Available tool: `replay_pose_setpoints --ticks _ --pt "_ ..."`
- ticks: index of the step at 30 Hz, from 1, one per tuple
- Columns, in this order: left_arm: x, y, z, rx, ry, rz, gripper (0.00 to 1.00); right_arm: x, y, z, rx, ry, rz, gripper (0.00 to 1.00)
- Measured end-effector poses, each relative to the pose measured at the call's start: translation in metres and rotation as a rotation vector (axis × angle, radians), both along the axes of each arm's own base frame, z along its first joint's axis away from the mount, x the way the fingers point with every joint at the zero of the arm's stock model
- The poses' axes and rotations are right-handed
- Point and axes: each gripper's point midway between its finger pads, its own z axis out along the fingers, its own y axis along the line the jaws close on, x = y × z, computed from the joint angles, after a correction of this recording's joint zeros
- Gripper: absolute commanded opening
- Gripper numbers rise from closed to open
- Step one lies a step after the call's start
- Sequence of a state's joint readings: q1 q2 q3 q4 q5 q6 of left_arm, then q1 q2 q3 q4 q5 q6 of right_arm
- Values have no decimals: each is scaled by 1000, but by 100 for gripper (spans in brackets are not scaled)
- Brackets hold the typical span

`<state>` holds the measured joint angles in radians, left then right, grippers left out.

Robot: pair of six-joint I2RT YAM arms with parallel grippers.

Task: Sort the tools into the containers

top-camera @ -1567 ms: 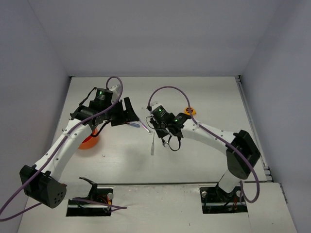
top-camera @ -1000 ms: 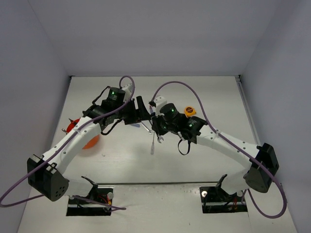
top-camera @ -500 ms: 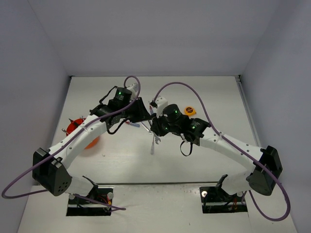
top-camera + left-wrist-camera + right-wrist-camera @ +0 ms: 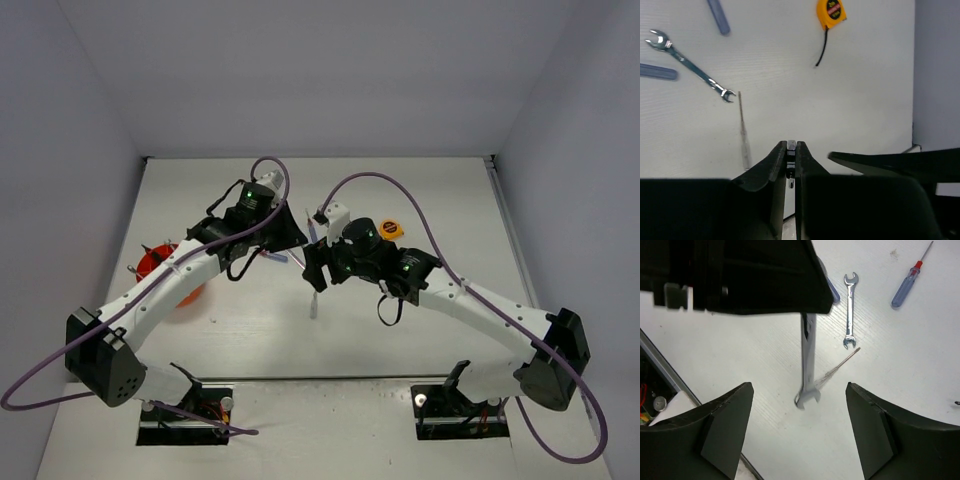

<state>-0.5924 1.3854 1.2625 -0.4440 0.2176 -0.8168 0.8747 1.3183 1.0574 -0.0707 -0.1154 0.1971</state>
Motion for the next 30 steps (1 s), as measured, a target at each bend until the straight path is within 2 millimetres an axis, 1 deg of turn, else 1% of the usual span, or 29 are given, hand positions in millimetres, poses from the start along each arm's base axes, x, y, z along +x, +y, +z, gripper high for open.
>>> replay_pose_setpoints --ticks 3,6,8,11,14,17,20,23,26,30 --pt "5 20 -1 66 -11 65 0 -3 -9 10 25 -16 -9 74" --pt "17 57 4 128 -26 176 0 -5 -24 16 33 -33 -33 75" --pt "27 90 11 164 -42 275 0 -7 -36 18 28 -43 -52 75" --pt "40 154 25 223 -69 448 0 -9 -54 19 18 -57 -82 75" --pt "46 215 40 285 -90 608 0 -9 -67 16 2 -60 -107 75" --pt "48 259 51 335 -97 719 0 -6 -75 10 -22 -51 -127 75" --pt "51 287 56 366 -88 768 0 -2 -77 4 -44 -41 -135 75" --pt "60 310 52 392 -62 796 0 1 -75 -10 -79 -14 -136 76" --pt "69 327 36 429 -8 807 0 3 -74 -24 -114 17 -135 76" --pt "78 333 5 455 78 776 0 7 -70 -33 -141 39 -137 76"
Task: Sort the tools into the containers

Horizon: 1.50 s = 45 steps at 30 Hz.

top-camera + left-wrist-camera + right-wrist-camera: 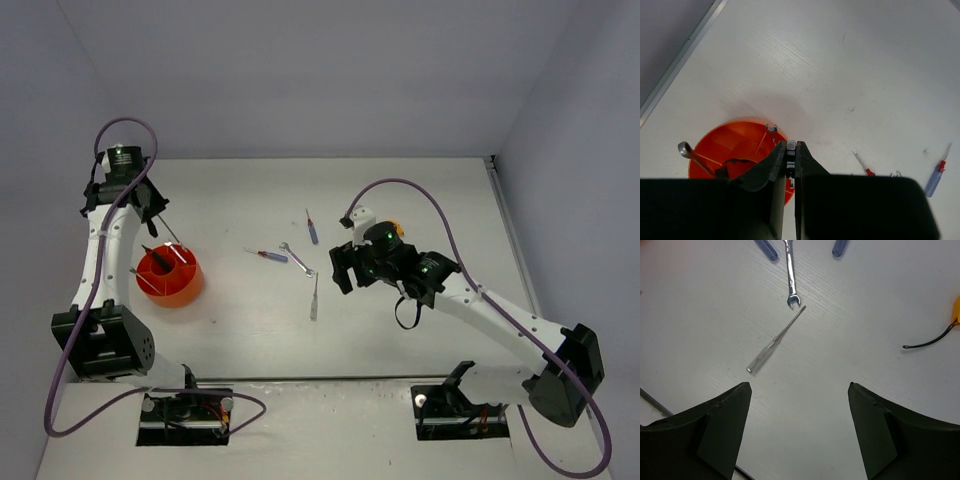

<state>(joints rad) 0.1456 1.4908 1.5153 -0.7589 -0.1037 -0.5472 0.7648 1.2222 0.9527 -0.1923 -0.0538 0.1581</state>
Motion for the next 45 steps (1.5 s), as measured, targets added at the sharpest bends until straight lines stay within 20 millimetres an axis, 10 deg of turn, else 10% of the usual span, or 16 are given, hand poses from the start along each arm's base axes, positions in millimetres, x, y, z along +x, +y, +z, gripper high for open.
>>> replay_pose_setpoints --ticks 16,25,38,45 --pt "-2 -1 -53 -18 119 -76 5 13 6 -27 -67 57 -15 76" --pt "-4 -14 -75 -52 133 -166 41 21 15 -34 -83 77 -15 76" --pt "-8 -42 -10 -98 -77 -261 57 62 54 -41 -114 79 6 59" --pt "-22 -111 20 -129 -154 -451 59 90 85 -79 -184 108 43 50"
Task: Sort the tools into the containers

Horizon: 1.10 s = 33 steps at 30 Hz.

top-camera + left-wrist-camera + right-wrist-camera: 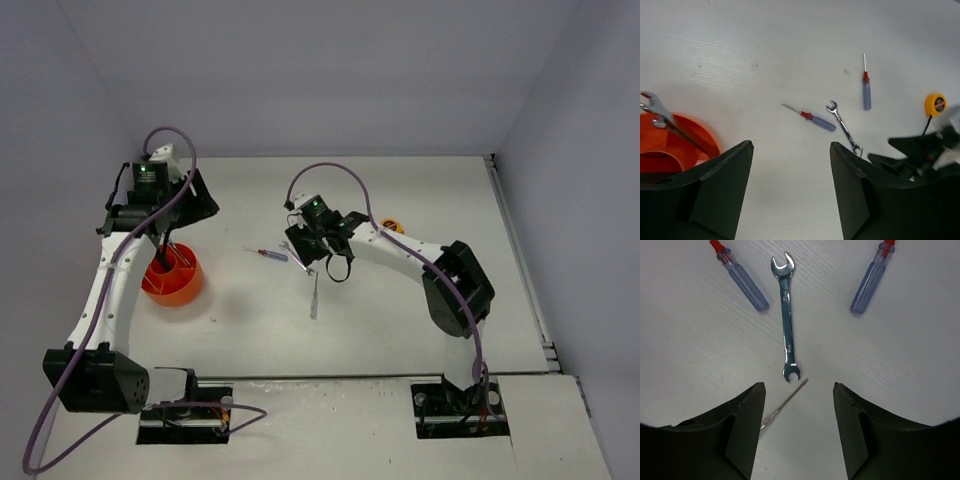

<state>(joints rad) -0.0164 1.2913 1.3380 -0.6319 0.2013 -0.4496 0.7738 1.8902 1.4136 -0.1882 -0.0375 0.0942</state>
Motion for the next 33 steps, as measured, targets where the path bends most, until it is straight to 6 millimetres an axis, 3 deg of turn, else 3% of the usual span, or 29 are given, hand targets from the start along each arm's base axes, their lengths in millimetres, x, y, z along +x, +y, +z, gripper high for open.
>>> replay_pose_setpoints --ticks 4,12,17,25,30,33 --pt "-13 -32 -5 -30 20 -101 60 14 12 -27 -47 20 21 46" --pt "-47 -49 -34 -62 112 -164 60 32 26 -64 -105 38 47 35" --pt "-57 -50 -34 -64 119 -170 60 37 32 -67 -101 36 56 29" --pt "-57 -52 -39 -66 136 -172 60 35 36 -72 -72 36 71 6" --pt "-57 -58 -45 -68 160 -190 60 26 25 -73 -57 29 62 4" --pt "-55 -66 -46 -68 173 -211 60 12 7 -73 -55 50 41 5"
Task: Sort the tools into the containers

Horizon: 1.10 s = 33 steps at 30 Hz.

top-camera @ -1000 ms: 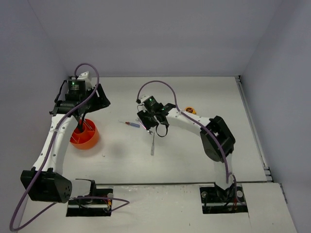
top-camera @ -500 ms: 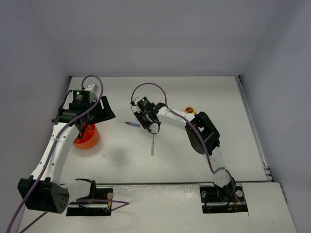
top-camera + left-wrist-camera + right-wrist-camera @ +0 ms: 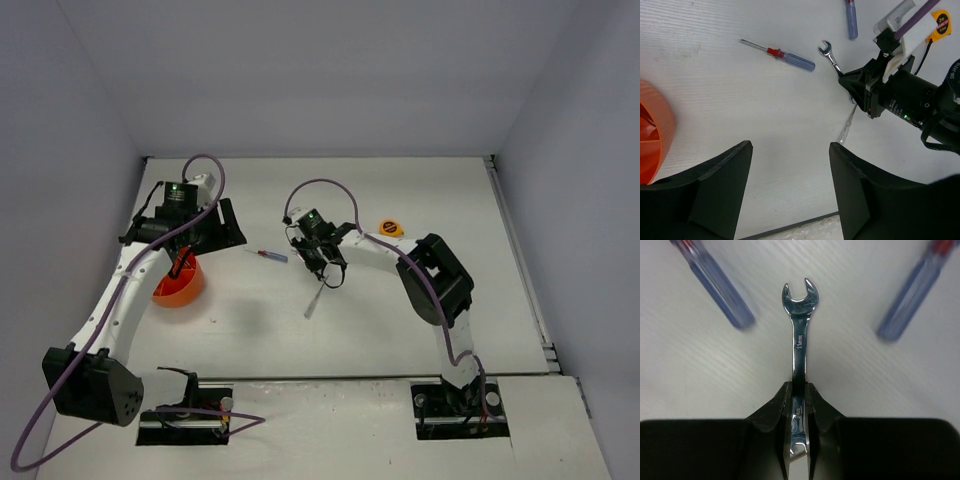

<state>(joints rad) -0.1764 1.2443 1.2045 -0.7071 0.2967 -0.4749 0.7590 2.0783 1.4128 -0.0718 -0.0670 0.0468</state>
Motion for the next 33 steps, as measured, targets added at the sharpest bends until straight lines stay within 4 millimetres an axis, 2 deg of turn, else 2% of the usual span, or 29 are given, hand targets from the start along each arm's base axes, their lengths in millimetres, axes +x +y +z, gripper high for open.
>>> replay_pose_setpoints --ticks 4,9,12,15,23,33 --pt "7 -13 1 -2 5 -36 60 -19 -30 -1 -31 49 -41 6" --pt "11 -26 0 1 16 -69 60 -28 -56 -2 -84 71 -104 10" --pt "15 -32 0 2 19 -85 60 -32 -71 -2 -107 97 -132 20" --pt "16 -38 -1 4 24 -100 60 -32 -83 -2 -122 120 -161 26" --pt "14 -46 -1 4 25 -125 60 -34 -89 -2 -146 164 -163 30" --pt "14 -46 0 4 25 -125 60 -30 -80 -2 -147 194 -133 30"
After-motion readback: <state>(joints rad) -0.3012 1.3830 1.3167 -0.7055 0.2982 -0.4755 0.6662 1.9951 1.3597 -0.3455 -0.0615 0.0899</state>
